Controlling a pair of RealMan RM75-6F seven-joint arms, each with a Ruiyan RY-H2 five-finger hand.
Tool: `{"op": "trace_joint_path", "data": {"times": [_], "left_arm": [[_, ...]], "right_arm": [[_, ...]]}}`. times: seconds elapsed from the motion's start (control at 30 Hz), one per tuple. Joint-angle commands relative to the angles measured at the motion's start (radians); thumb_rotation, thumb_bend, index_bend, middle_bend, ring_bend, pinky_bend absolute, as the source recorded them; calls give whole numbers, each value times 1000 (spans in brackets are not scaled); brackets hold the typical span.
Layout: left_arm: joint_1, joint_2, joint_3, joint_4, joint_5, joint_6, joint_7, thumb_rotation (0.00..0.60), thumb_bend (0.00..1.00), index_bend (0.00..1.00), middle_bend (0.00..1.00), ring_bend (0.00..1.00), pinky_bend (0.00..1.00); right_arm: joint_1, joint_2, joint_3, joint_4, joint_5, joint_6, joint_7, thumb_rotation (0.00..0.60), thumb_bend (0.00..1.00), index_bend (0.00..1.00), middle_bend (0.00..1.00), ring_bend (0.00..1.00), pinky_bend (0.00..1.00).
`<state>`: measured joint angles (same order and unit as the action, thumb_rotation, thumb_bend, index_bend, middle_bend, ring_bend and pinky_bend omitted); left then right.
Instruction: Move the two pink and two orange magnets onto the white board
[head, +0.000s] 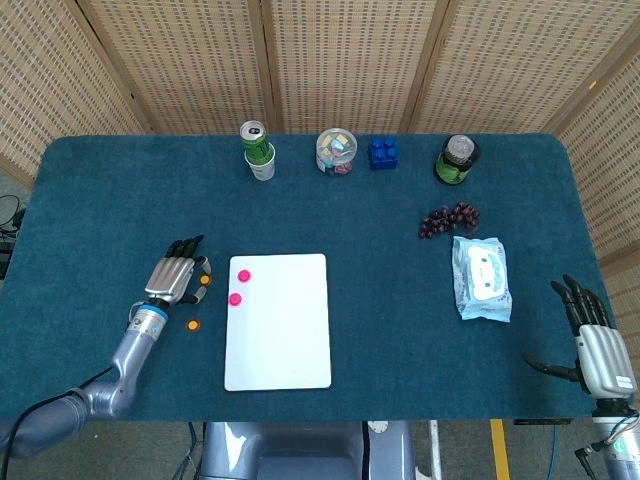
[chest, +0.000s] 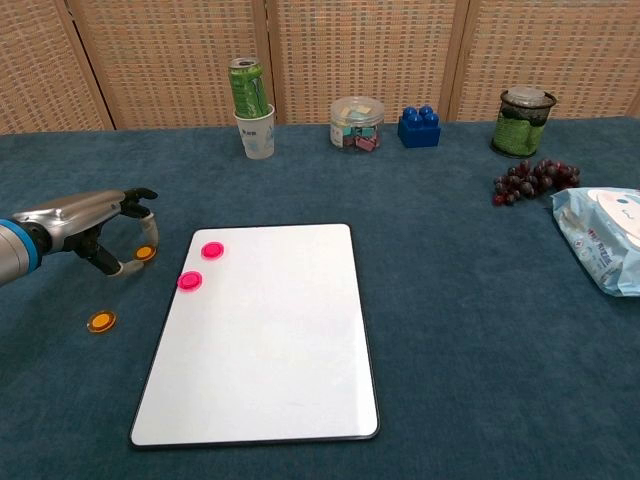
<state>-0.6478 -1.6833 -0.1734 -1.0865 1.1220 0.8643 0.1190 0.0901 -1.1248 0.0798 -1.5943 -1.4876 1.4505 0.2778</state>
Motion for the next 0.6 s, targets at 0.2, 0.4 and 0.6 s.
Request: {"op": "trace_joint_path", "data": {"times": [0.2,0.4,0.6], "left_arm": [[-24,52,-43,-131,-5,22,28,600,381,538,0,0,0],[-66,37,-67,-200,-35,17,102,600,381,538,0,0,0],[-85,-3,-40,-272,-52,39,199,600,380,538,0,0,0]], "right_arm": [[0,1,0,-1,-1,0,4,600,53,0,0,0,0],[0,1,0,-1,-1,0,7,600,53,0,0,0,0],[1,3,-1,3,-1,-5,22,600,53,0,0,0,0]]}}
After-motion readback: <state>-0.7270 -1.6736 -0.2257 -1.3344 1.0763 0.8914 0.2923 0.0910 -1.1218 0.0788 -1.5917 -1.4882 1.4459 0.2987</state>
